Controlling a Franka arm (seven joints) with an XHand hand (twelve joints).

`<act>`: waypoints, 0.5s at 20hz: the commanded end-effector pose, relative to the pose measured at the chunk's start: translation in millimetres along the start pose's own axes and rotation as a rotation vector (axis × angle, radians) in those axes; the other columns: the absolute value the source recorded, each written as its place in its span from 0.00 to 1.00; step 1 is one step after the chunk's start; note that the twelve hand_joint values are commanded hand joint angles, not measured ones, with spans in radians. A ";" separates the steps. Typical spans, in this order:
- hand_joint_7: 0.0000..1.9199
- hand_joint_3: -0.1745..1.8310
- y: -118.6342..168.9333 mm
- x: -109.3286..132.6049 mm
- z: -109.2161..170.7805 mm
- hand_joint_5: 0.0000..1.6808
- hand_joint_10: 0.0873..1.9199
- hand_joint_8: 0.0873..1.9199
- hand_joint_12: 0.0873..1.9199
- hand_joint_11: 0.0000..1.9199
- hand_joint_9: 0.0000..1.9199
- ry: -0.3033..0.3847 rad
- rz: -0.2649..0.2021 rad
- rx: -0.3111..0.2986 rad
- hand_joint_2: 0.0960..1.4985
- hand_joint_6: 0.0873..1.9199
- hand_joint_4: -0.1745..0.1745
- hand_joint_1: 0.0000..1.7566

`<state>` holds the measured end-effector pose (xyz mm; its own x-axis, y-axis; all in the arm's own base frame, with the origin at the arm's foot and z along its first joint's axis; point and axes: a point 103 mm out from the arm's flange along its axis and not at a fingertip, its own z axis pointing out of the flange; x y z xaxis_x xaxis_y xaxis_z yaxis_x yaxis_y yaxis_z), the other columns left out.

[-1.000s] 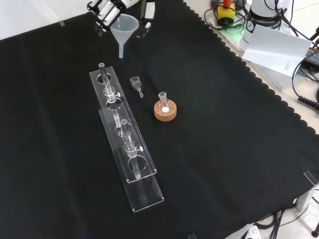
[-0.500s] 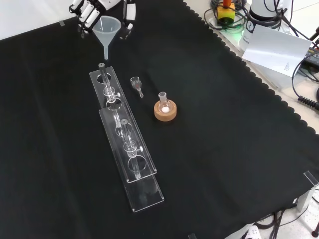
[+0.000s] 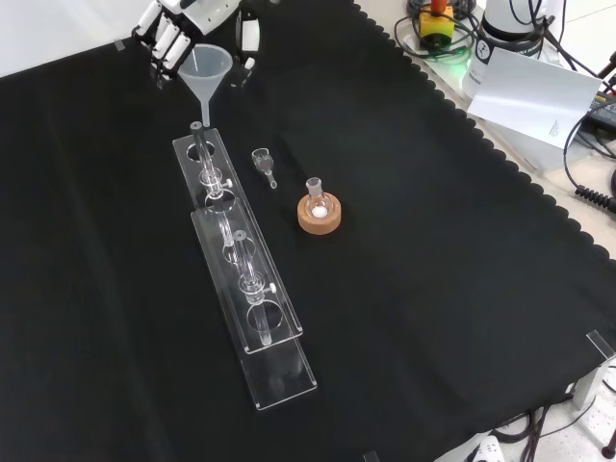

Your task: Put the funnel back on the funnel stand.

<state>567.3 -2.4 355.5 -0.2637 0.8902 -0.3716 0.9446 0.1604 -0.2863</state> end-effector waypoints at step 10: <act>0.25 0.39 13.5 19.6 -4.1 0.32 0.33 0.35 0.66 0.19 0.47 -0.028 -0.018 0.002 0.43 0.34 0.39 0.47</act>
<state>574.5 9.0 350.0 -0.2791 0.8805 -0.3832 0.9406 0.1702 -0.2938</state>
